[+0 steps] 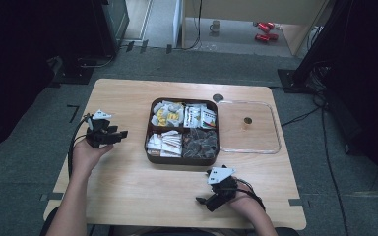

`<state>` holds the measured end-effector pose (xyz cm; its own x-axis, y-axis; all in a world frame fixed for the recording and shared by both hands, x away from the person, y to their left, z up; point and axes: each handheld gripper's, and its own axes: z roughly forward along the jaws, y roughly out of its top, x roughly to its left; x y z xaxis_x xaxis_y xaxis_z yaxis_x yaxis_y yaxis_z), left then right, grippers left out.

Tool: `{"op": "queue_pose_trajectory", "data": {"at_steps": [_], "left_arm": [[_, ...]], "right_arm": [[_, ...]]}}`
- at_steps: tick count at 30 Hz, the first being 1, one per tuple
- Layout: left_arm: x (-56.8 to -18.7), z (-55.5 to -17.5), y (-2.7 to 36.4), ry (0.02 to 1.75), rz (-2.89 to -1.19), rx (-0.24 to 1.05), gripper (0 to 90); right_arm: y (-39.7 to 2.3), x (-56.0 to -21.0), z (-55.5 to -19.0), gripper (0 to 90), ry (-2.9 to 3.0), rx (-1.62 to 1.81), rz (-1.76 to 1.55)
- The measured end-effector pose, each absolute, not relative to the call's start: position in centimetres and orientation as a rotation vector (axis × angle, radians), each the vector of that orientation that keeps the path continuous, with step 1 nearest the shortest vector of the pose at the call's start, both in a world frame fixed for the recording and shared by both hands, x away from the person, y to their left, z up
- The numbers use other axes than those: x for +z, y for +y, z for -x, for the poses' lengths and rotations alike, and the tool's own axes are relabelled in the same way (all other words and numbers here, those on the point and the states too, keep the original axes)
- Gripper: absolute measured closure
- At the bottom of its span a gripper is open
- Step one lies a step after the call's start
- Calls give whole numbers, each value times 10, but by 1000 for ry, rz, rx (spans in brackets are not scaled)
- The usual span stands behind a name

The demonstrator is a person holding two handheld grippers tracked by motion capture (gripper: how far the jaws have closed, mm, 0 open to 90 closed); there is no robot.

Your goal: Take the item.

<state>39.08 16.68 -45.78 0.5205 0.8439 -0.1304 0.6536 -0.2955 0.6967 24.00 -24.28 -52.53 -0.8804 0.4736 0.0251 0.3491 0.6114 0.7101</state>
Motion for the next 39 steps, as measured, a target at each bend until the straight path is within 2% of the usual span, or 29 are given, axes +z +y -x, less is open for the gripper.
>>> {"op": "queue_pose_trajectory", "data": {"at_steps": [9, 21, 39], "left_arm": [[-441, -384, 156, 1141, -2053, 321, 523], [-427, -380, 130, 1020, -2088, 298, 542], [-429, -388, 89, 904, -2167, 241, 579]], "right_arm": [[-242, -525, -240, 0, 2670, 1123, -686], [-242, -525, -240, 0, 2670, 1124, -684], [-242, -525, -240, 0, 2669, 1125, -687]]}}
